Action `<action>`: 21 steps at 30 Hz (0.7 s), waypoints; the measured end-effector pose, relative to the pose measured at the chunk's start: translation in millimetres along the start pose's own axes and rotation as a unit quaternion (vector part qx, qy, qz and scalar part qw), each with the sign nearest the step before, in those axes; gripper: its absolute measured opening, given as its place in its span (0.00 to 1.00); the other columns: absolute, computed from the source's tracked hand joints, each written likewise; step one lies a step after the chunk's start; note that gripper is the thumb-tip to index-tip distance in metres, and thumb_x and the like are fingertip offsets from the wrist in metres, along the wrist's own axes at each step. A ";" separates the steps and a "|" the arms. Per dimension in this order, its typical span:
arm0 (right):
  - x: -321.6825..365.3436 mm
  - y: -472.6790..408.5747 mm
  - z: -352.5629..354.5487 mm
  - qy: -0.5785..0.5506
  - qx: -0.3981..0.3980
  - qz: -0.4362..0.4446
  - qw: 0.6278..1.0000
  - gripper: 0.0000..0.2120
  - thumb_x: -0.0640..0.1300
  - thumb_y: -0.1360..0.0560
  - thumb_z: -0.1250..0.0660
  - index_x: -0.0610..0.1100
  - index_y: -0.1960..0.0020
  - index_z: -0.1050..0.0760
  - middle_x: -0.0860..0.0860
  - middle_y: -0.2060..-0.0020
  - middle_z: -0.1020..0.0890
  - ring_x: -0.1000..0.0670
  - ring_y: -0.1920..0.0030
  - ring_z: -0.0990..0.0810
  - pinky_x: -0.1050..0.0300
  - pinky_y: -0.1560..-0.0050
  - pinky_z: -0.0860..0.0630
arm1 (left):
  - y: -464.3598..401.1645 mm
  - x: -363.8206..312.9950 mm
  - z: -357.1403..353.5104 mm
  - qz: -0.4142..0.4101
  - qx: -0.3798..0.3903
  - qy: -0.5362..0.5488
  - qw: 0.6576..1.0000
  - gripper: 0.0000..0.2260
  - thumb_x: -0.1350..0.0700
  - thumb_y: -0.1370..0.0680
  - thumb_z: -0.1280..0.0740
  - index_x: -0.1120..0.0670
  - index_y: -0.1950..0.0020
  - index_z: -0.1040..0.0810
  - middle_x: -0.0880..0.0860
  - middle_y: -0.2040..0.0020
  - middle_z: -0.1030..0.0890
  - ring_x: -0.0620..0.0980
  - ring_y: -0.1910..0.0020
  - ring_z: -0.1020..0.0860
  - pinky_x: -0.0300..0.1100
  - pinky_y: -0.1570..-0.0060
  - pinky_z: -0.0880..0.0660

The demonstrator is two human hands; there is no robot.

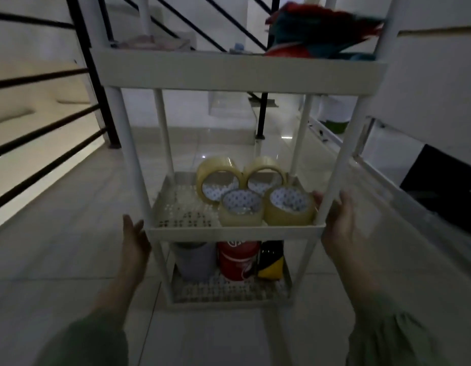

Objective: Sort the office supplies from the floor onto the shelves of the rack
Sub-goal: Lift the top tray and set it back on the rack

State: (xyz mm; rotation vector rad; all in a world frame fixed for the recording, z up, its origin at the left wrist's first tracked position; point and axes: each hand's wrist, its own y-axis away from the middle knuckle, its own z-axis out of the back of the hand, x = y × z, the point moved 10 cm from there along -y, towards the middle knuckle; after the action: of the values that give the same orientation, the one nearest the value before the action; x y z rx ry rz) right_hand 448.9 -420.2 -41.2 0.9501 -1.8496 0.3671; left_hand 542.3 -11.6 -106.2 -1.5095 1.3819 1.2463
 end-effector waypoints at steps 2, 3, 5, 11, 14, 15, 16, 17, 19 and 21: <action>-21.3 19.7 12.3 0.014 -0.011 -0.003 1.000 0.18 0.53 0.19 0.49 0.43 0.49 0.25 0.53 0.62 0.19 0.52 0.54 0.24 0.59 0.51 0.28 | 34.7 17.1 -4.5 -0.029 -0.023 0.005 0.999 0.30 0.45 0.18 0.57 0.53 0.60 0.19 0.46 0.66 0.17 0.42 0.62 0.20 0.33 0.58 0.23; -33.2 26.0 22.4 0.036 -0.031 0.009 0.999 0.15 0.52 0.19 0.49 0.45 0.50 0.27 0.53 0.61 0.22 0.54 0.55 0.25 0.59 0.51 0.30 | 43.3 21.1 -6.0 -0.040 -0.046 -0.003 0.998 0.30 0.47 0.17 0.57 0.56 0.68 0.24 0.45 0.75 0.21 0.39 0.72 0.22 0.31 0.66 0.25; -45.0 34.5 35.1 0.081 -0.088 0.030 0.992 0.17 0.50 0.19 0.50 0.45 0.59 0.28 0.50 0.64 0.26 0.54 0.62 0.27 0.58 0.57 0.31 | 45.7 21.4 -4.0 -0.063 -0.095 -0.014 0.993 0.25 0.50 0.17 0.58 0.55 0.71 0.36 0.47 0.83 0.32 0.40 0.82 0.34 0.33 0.76 0.34; -68.5 32.8 33.2 0.109 -0.130 0.024 0.985 0.19 0.44 0.18 0.52 0.46 0.67 0.34 0.50 0.70 0.31 0.53 0.70 0.33 0.61 0.68 0.36 | 32.3 22.8 2.0 -0.079 -0.145 -0.024 0.986 0.20 0.59 0.18 0.55 0.54 0.70 0.41 0.48 0.81 0.35 0.40 0.84 0.40 0.34 0.79 0.43; -72.7 30.0 38.8 0.105 -0.148 0.019 0.983 0.17 0.44 0.19 0.50 0.46 0.66 0.34 0.49 0.70 0.31 0.53 0.70 0.33 0.61 0.68 0.36 | 27.8 31.2 4.8 -0.090 -0.157 -0.039 0.983 0.17 0.63 0.20 0.53 0.55 0.69 0.39 0.54 0.75 0.36 0.39 0.83 0.39 0.33 0.79 0.41; -74.9 27.1 40.0 0.106 -0.141 0.025 0.984 0.17 0.44 0.19 0.50 0.46 0.66 0.34 0.50 0.70 0.32 0.54 0.71 0.33 0.62 0.69 0.36 | 26.5 33.6 6.2 -0.097 -0.158 -0.037 0.982 0.17 0.64 0.20 0.53 0.55 0.68 0.39 0.52 0.76 0.34 0.39 0.83 0.39 0.32 0.80 0.41; -74.6 25.6 40.3 0.107 -0.134 0.039 0.984 0.18 0.44 0.19 0.51 0.47 0.67 0.35 0.50 0.71 0.32 0.55 0.72 0.33 0.63 0.70 0.36 | 26.0 35.8 6.9 -0.097 -0.161 -0.021 0.982 0.16 0.63 0.21 0.52 0.55 0.68 0.39 0.47 0.79 0.33 0.39 0.82 0.39 0.32 0.80 0.42; -73.6 24.8 41.0 0.105 -0.125 0.049 0.985 0.19 0.43 0.19 0.51 0.47 0.68 0.36 0.50 0.72 0.33 0.57 0.74 0.34 0.63 0.71 0.38 | 25.9 38.0 7.1 -0.092 -0.160 0.000 0.983 0.16 0.63 0.21 0.52 0.54 0.69 0.39 0.44 0.81 0.34 0.40 0.81 0.40 0.32 0.80 0.42; -75.6 20.2 40.0 0.093 -0.102 0.060 0.989 0.21 0.43 0.19 0.51 0.46 0.70 0.38 0.52 0.77 0.34 0.59 0.79 0.37 0.63 0.72 0.40 | 24.9 40.5 5.8 -0.081 -0.158 0.027 0.984 0.16 0.62 0.21 0.52 0.54 0.69 0.39 0.43 0.83 0.35 0.41 0.80 0.40 0.33 0.79 0.43; -84.7 17.8 41.3 0.093 -0.076 0.054 0.991 0.21 0.43 0.19 0.51 0.45 0.71 0.40 0.55 0.83 0.35 0.59 0.82 0.39 0.63 0.74 0.42 | 27.0 40.0 5.2 -0.082 -0.157 0.029 0.984 0.16 0.63 0.22 0.52 0.55 0.69 0.39 0.43 0.83 0.35 0.40 0.81 0.39 0.33 0.78 0.42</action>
State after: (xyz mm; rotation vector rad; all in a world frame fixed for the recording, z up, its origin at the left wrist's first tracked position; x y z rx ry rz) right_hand 427.1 -396.2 -131.4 0.6894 -1.7360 0.3617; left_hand 513.0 -22.1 -143.5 -1.8467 1.1054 1.3703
